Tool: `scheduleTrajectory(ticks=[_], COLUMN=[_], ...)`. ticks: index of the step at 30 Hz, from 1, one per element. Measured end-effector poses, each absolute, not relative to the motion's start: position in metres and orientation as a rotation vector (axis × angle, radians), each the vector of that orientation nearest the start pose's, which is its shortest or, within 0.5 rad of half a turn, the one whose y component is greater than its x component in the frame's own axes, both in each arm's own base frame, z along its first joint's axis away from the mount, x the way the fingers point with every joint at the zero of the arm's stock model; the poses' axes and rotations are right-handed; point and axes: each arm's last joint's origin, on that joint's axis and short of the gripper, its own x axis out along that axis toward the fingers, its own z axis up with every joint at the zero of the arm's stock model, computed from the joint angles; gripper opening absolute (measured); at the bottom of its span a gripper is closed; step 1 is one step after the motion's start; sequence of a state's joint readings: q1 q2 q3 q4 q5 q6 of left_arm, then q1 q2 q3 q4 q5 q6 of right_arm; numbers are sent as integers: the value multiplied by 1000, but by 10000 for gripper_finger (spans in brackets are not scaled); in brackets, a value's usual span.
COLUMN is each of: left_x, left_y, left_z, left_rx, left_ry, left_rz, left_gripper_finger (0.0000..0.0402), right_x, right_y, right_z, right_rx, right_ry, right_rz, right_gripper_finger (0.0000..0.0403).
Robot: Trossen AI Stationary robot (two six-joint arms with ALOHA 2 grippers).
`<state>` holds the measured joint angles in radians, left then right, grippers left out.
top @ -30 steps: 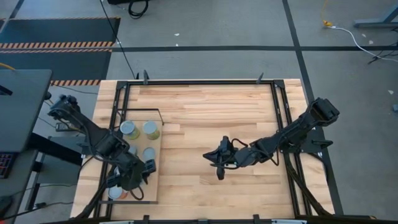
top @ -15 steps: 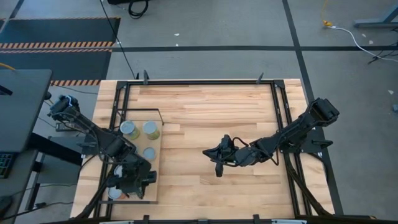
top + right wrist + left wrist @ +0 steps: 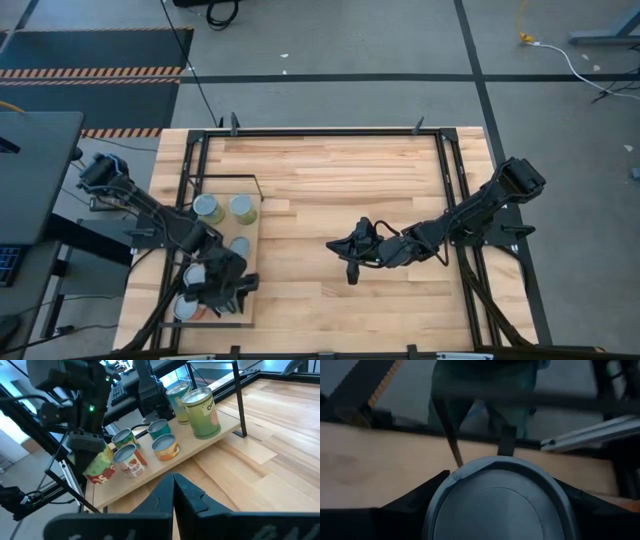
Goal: Pick and place cans onto a shelf
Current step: Put the canned spaghetti sauce on the shelf
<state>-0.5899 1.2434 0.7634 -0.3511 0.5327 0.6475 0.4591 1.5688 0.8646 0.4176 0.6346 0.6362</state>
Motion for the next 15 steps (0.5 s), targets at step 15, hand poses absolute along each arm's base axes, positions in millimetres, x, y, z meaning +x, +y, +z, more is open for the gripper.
scheduleTrajectory(ticks=[15], left_x=[191], left_y=[-161], left_z=[198], left_rx=[589], left_ry=[599], left_rz=[-1292], left_gripper_finger=[271], right_x=[305], right_y=[131], right_z=[229], right_rx=[470], right_ry=[170], right_rz=[-274], right_gripper_finger=[9])
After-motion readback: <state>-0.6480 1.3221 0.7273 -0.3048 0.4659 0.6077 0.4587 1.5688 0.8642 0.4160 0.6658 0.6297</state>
